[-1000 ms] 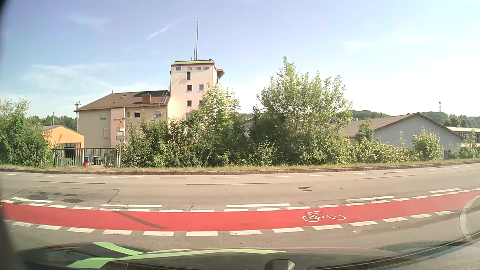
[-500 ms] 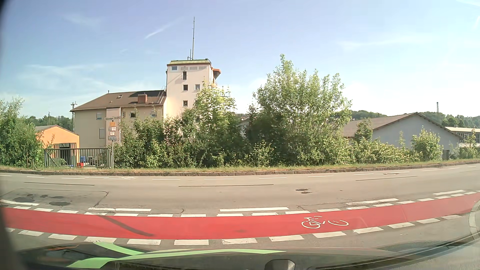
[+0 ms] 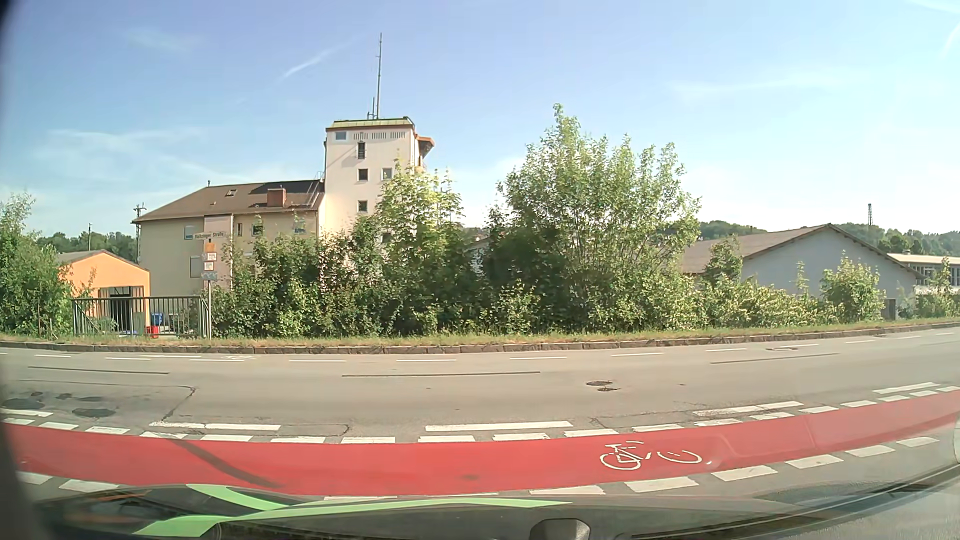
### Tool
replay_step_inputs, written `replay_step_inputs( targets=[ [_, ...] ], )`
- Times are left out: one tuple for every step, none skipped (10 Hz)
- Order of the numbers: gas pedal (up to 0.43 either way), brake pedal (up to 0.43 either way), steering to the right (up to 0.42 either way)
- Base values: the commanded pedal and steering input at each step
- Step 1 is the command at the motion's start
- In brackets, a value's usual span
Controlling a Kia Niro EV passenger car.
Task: Follow the waypoints while adhering to traffic rules and regulations
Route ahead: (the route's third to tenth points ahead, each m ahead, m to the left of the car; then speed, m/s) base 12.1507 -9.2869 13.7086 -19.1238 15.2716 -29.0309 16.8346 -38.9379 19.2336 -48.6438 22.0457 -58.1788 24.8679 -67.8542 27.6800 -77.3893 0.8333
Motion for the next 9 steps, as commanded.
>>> replay_step_inputs(
  targets=[
    [0.000, 0.006, 0.138],
    [0.000, 0.000, 0.138],
    [0.000, 0.000, 0.137],
    [0.000, 0.000, 0.136],
    [0.000, 0.000, 0.136],
    [0.000, 0.012, 0.136],
    [0.000, 0.055, 0.140],
    [0.000, 0.085, 0.151],
    [0.000, 0.098, 0.169]
  ],
)
